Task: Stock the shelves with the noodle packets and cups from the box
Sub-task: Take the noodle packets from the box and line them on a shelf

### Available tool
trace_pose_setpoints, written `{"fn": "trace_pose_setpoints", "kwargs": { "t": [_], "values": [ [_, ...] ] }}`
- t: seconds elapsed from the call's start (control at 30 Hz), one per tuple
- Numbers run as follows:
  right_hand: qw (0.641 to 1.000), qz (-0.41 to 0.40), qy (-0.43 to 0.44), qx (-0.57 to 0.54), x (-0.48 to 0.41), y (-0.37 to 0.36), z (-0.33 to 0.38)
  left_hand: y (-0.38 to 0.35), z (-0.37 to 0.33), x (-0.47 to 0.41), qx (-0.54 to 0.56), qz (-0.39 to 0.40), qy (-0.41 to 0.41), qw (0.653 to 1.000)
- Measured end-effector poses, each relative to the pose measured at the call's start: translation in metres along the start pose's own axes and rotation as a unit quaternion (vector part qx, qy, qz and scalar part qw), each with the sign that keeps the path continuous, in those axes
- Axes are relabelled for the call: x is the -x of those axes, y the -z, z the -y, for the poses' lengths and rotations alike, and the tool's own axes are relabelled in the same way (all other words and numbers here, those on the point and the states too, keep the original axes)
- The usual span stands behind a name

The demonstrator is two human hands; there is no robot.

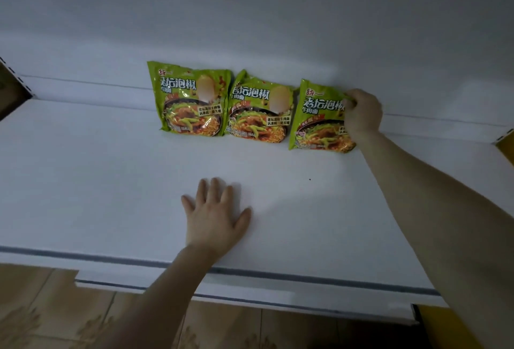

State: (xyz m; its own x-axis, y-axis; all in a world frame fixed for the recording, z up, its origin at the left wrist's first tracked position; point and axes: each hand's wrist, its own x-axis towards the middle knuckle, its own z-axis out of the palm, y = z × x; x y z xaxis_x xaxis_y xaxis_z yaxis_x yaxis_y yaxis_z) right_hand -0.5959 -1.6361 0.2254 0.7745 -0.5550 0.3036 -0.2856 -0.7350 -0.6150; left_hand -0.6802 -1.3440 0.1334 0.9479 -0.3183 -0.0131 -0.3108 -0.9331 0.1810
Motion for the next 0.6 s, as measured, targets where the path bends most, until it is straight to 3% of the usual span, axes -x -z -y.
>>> {"fn": "trace_pose_setpoints", "kwargs": {
  "t": [0.2, 0.47, 0.6],
  "values": [
    [1.000, -0.010, 0.004, 0.000, -0.022, -0.012, 0.007, -0.003, 0.002, 0.000, -0.003, -0.004, 0.000, 1.000],
    [0.991, 0.041, 0.036, 0.123, -0.019, -0.015, -0.002, -0.002, 0.000, -0.001, 0.002, -0.026, -0.007, 1.000],
    [0.994, 0.009, 0.028, 0.107, -0.011, -0.012, -0.002, -0.002, 0.000, -0.002, -0.001, -0.028, -0.008, 1.000]
  ]
}}
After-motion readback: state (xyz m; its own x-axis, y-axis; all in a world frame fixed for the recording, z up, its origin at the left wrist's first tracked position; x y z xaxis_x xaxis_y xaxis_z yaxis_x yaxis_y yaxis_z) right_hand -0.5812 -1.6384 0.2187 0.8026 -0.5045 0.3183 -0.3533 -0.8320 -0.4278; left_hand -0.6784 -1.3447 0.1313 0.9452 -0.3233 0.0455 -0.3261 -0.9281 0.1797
